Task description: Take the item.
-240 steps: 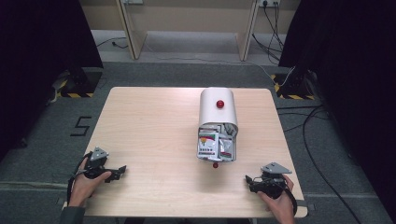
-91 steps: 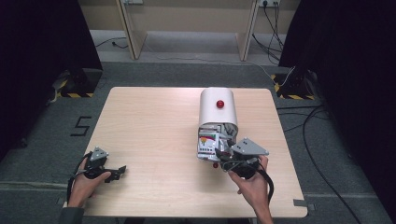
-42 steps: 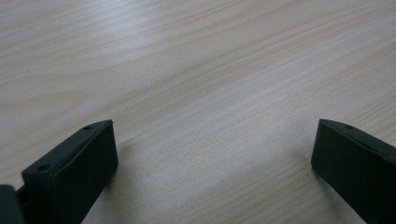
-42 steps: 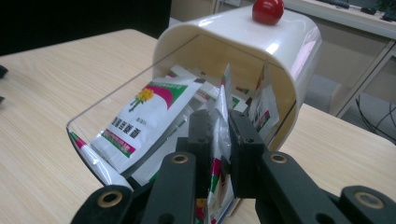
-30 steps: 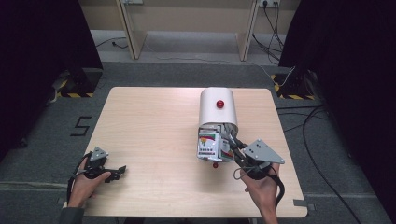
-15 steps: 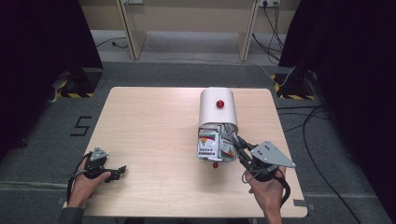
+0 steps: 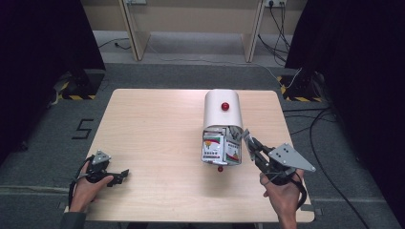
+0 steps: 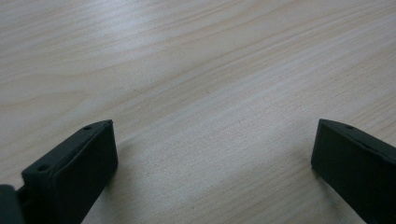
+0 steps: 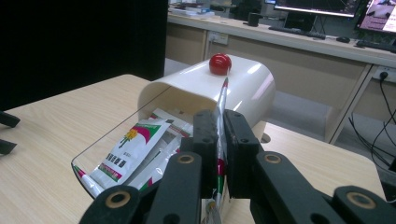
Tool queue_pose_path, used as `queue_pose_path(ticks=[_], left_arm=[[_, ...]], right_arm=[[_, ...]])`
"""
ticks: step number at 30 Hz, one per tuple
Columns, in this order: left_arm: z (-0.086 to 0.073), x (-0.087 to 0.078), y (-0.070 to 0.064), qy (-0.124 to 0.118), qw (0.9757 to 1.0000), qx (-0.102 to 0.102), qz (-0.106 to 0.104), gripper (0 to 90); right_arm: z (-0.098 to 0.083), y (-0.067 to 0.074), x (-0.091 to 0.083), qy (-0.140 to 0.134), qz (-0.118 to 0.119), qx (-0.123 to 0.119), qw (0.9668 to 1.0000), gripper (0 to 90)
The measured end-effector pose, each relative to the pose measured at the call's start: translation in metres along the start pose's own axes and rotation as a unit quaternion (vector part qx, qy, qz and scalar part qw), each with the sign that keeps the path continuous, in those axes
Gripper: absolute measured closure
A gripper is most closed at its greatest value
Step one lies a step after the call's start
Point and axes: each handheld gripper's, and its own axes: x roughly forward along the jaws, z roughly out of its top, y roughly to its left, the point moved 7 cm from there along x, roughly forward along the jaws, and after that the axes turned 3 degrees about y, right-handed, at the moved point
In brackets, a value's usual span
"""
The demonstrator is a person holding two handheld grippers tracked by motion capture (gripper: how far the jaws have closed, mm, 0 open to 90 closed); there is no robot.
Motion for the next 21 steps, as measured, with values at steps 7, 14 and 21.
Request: queue_pose_path(ticks=[7,14,21], left_arm=[[0.0,0.0,0.0,0.0,1.0,0.0,0.0,0.0],[0.0,0.0,0.0,0.0,1.0,0.0,0.0,0.0],[0.0,0.0,0.0,0.0,1.0,0.0,0.0,0.0]], right_arm=[[0.003,-0.005,-0.007,-0.01,0.001,0.002,0.9999,86.4],[0.008,-0.01,-0.018,-0.025,0.0,0.01,0.9996,86.5],[0.004,-0.024,-0.022,-0.023,-0.016,0.02,0.9994,86.5]])
